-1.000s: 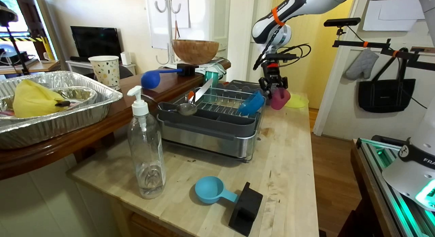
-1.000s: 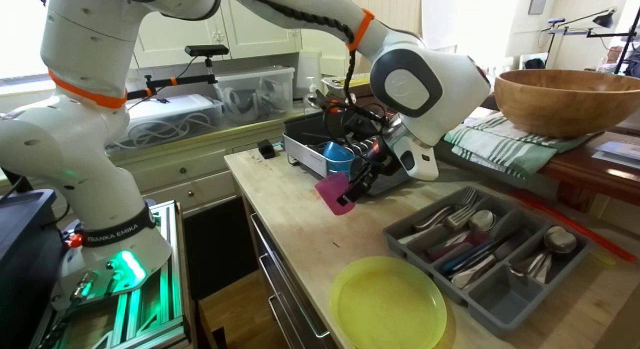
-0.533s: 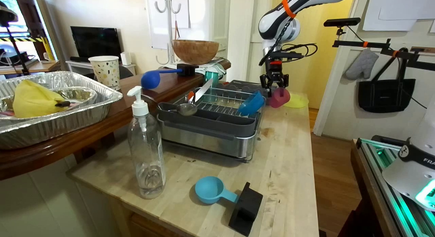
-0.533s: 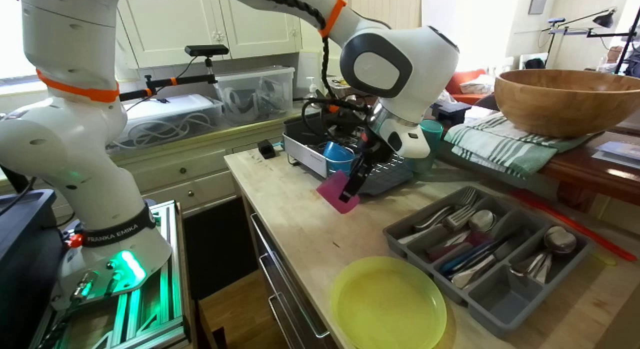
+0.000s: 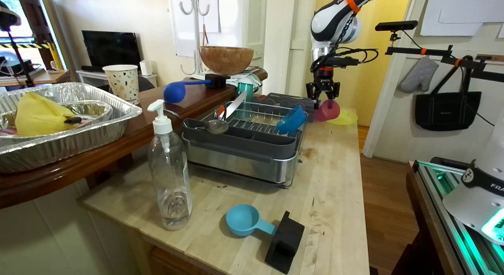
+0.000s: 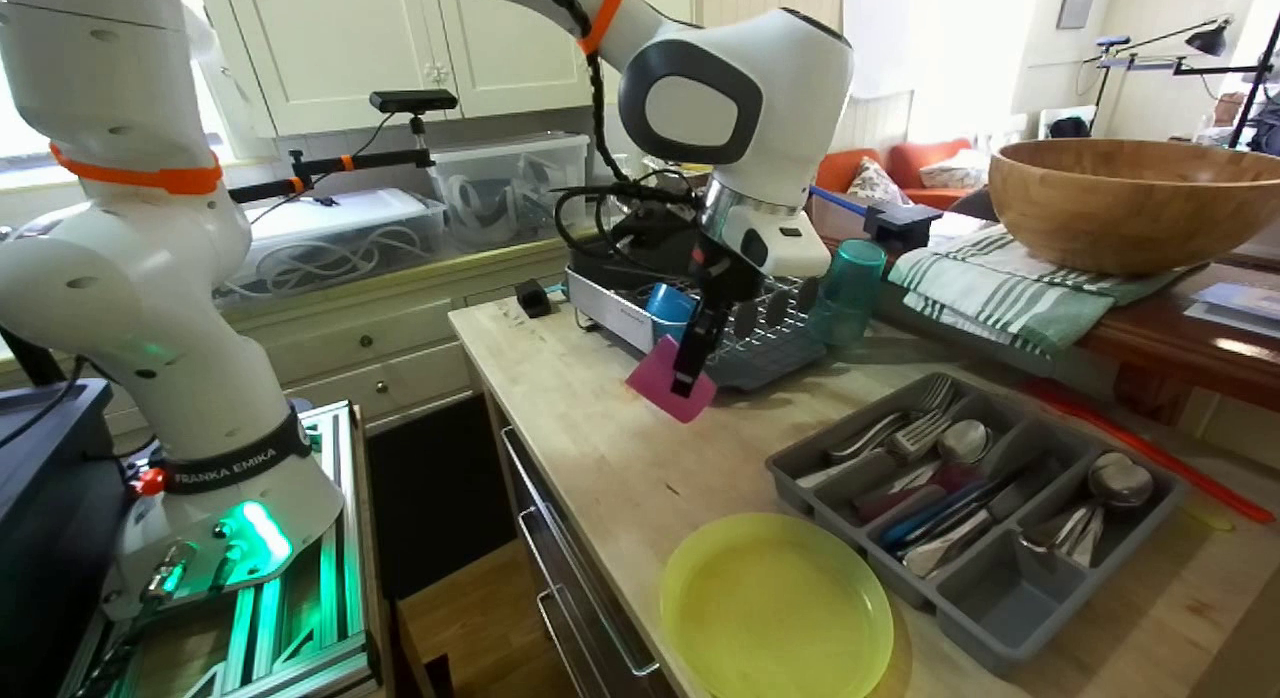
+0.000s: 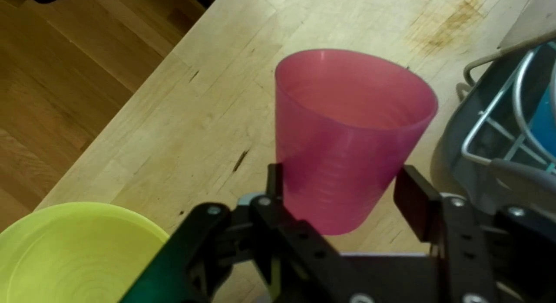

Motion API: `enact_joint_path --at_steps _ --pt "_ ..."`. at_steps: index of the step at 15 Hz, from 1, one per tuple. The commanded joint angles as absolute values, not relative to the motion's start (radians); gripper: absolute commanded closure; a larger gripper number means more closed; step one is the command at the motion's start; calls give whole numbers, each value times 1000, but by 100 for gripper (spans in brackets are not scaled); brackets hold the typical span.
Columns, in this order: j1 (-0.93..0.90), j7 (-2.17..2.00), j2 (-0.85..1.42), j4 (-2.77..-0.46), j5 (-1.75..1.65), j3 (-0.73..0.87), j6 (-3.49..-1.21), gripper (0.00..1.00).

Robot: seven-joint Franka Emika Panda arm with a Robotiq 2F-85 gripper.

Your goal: Put the pink cup on the dish rack

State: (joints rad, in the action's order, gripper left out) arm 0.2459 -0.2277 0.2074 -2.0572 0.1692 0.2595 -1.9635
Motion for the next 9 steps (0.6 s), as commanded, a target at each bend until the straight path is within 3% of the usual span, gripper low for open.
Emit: enact_joint_path --at_steps 1,9 --pt "222 -294 118 -2166 89 264 -2091 59" --pt "206 -368 27 -2290 -1 245 -2412 59"
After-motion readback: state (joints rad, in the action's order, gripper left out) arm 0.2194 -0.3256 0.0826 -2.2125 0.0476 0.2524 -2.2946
